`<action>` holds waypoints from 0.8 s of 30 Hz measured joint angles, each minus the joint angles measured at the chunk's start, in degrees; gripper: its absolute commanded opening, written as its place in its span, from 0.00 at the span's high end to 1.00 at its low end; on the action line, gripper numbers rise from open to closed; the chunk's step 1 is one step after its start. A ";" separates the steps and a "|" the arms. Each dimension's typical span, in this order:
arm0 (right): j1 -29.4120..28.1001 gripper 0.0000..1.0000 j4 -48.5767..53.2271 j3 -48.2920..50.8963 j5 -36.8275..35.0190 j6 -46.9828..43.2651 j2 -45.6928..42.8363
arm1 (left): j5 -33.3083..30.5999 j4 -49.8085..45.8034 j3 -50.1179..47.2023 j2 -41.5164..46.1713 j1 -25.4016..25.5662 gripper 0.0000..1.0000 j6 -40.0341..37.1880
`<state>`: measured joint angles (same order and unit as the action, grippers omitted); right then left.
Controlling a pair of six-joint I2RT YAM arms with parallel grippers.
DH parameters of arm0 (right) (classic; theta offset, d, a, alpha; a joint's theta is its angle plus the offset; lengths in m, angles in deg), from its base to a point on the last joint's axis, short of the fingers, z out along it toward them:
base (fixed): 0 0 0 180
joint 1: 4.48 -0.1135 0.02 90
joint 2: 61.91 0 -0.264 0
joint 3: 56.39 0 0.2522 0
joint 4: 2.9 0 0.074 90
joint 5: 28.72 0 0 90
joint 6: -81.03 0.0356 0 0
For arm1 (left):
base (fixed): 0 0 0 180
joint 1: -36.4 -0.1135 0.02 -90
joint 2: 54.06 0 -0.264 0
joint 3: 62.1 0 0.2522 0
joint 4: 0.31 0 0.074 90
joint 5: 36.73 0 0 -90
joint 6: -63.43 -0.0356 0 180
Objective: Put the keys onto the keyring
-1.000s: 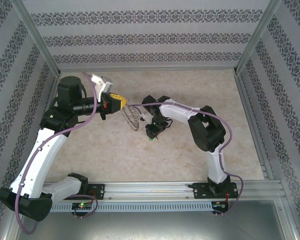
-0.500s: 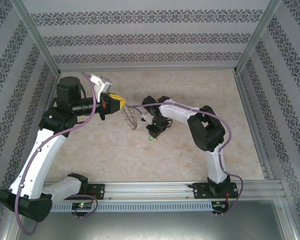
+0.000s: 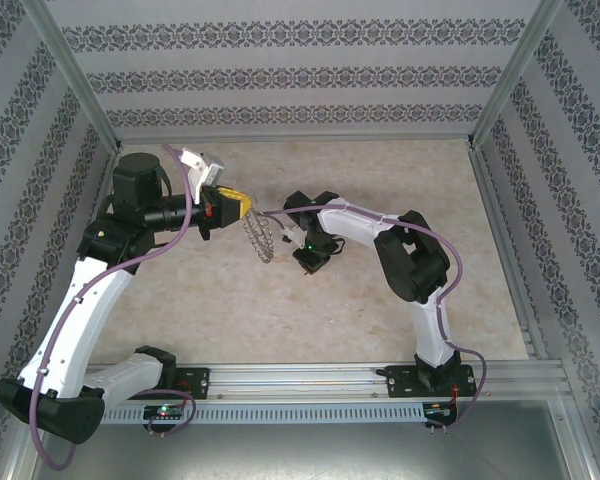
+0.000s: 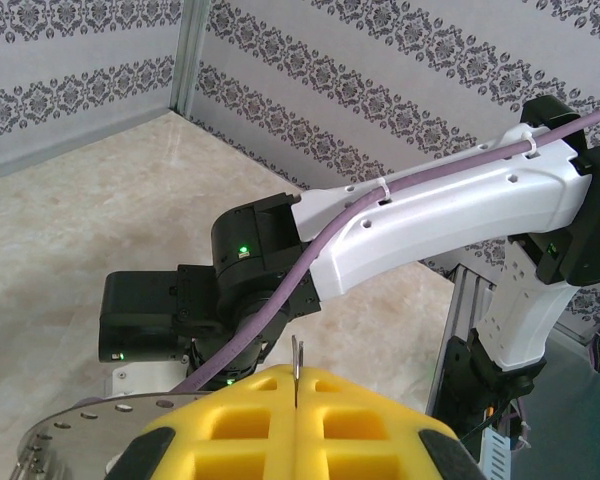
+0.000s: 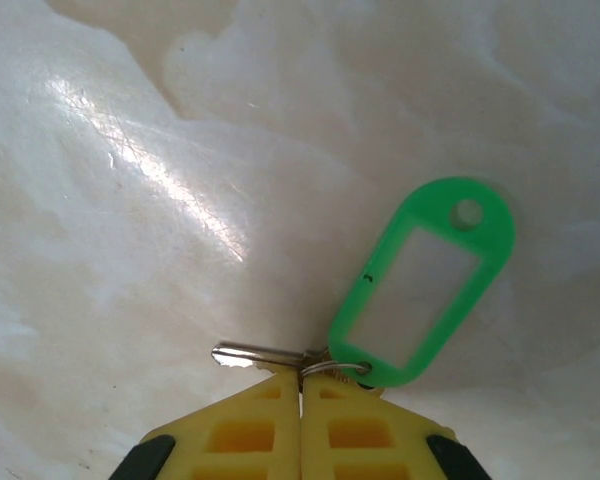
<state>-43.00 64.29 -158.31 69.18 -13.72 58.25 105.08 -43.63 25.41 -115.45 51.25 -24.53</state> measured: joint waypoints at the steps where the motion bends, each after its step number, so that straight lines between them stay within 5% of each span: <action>1: 0.00 0.92 0.02 0.00 0.02 0.00 0.00 | 0.02 0.00 0.00 0.00 0.00 1.00 0.00; 24: 6.82 0.81 -8.74 12.28 14.25 7.48 -7.43 | 0.61 0.15 0.00 -0.02 0.00 1.00 0.24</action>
<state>-36.18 55.55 -146.02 83.43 -6.25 50.82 105.70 -43.48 25.41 -115.47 51.25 -24.29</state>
